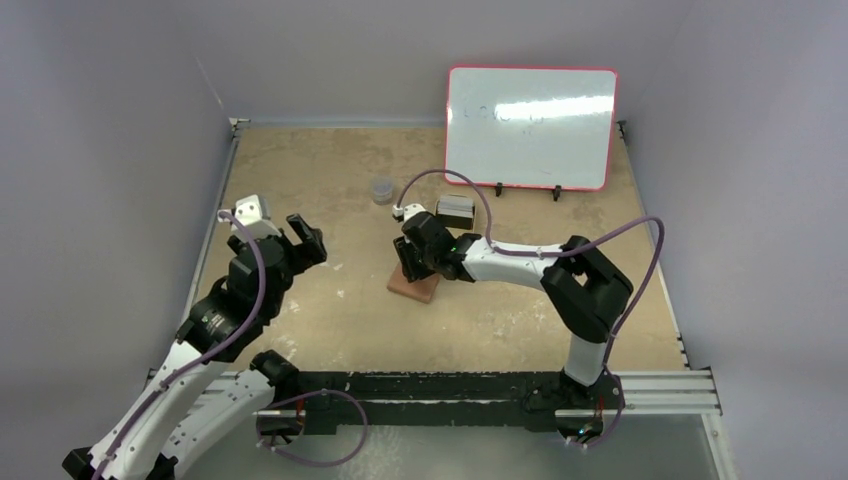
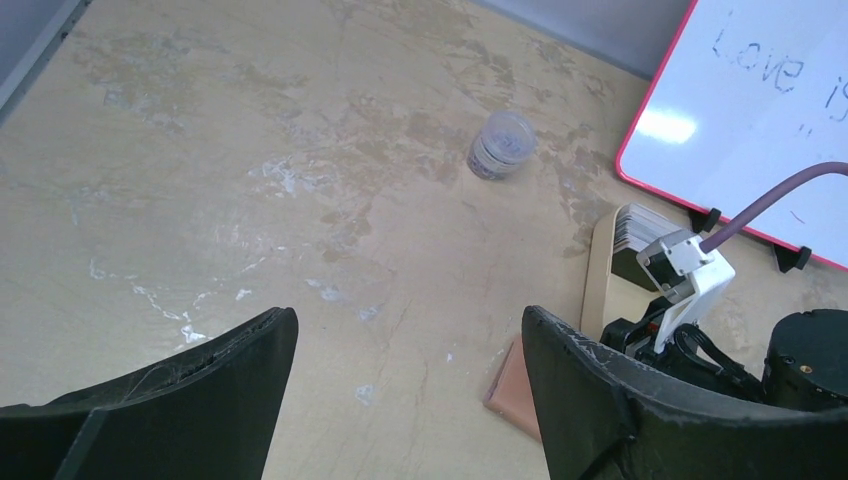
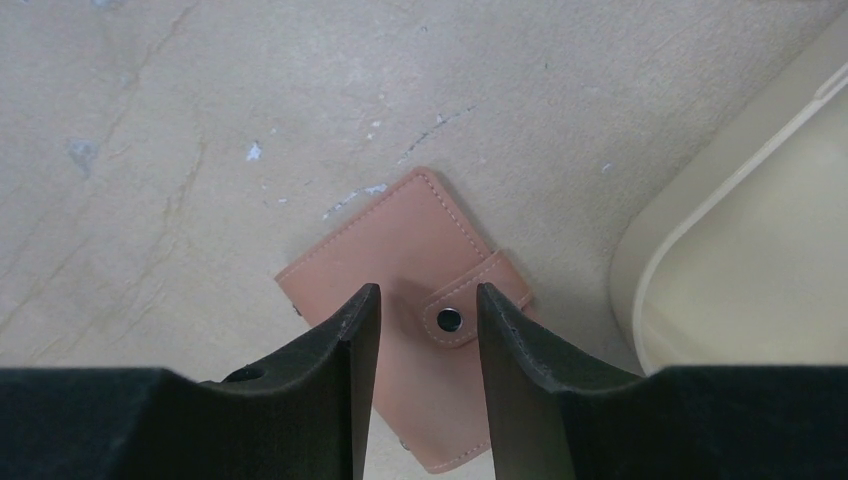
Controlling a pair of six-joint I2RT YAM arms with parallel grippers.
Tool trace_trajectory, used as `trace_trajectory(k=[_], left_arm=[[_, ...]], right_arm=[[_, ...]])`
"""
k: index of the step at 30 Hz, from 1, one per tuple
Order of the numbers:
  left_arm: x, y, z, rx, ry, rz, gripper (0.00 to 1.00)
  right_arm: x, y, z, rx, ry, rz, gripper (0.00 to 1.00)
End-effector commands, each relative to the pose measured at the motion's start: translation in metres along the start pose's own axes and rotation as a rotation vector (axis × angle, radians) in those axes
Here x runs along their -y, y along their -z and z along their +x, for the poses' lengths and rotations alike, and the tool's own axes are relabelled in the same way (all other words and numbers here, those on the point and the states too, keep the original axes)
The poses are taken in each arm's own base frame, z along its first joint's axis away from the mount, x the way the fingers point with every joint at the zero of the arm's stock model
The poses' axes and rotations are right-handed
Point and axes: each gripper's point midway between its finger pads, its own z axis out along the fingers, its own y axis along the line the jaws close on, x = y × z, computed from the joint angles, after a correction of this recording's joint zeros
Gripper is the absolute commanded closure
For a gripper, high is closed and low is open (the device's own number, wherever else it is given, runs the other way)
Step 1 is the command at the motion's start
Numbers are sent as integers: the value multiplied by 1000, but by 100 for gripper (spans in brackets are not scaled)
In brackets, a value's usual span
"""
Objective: Put the credit cards into the card holder
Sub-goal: Open the card holder at the center of the board.
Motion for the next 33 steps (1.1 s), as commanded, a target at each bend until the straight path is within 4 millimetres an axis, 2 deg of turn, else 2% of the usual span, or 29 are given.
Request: trace_trajectory(k=[1, 6, 10, 12, 17, 18, 30, 31, 33], left_arm=[[-4, -1, -8, 23, -6, -31, 18], [-3, -3, -6, 16, -10, -36, 18], [-4, -4, -6, 14, -14, -41, 19], [-4, -3, -6, 14, -13, -39, 19], [-5, -3, -6, 19, -2, -47, 19], [-5, -3, -6, 19, 4, -47, 20], [-5, -5, -3, 11, 19, -53, 22], [-6, -5, -2, 10, 17, -53, 22], [-6, -4, -3, 14, 23, -50, 22]], right_arm=[[1, 2, -6, 8, 41, 40, 57], [15, -8, 18, -52, 54, 106, 58], [17, -11, 28, -67, 59, 116, 61], [20, -10, 30, -72, 55, 135, 68], [25, -2, 27, -52, 35, 163, 97], [25, 0, 25, -46, 27, 163, 100], [3, 31, 3, 35, -33, 48, 100], [5, 32, 3, 34, -21, 49, 99], [7, 32, 7, 18, 20, 51, 87]])
